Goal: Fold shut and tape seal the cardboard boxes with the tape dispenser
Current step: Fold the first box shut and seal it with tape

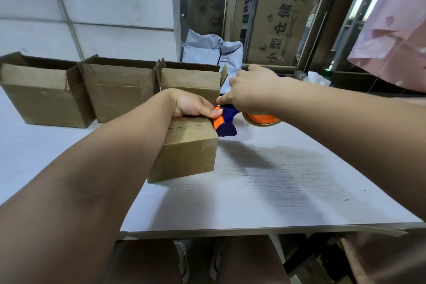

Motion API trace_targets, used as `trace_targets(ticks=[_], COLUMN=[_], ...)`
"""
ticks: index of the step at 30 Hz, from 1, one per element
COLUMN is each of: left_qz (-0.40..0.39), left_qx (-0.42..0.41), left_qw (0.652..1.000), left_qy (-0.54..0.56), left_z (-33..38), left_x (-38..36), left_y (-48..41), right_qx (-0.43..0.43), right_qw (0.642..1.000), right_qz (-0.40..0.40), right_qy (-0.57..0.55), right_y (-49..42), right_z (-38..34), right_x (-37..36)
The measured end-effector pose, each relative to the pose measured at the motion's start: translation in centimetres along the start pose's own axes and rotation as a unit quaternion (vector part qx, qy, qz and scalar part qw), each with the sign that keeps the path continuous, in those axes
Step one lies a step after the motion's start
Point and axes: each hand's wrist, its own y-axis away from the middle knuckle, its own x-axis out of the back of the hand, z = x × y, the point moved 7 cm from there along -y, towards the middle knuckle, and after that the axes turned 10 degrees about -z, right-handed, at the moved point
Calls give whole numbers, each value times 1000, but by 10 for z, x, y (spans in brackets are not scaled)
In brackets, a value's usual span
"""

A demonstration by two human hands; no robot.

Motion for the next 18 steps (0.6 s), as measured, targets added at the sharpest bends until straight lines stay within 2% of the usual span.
trace_targets(ticks=[9, 12, 18], left_qz=[52, 48, 29], left_qx=[33, 44, 19], left_qw=[998, 997, 999], left_qy=[-12, -37, 8], left_z=[1, 2, 3], left_x=[-1, -7, -9], left_y=[2, -3, -5], right_qx=[23, 26, 11], right_qw=[999, 997, 999], right_qz=[13, 7, 31], right_qy=[19, 72, -1], right_y=[-3, -3, -5], right_z=[-2, -14, 11], right_x=[-3, -11, -18])
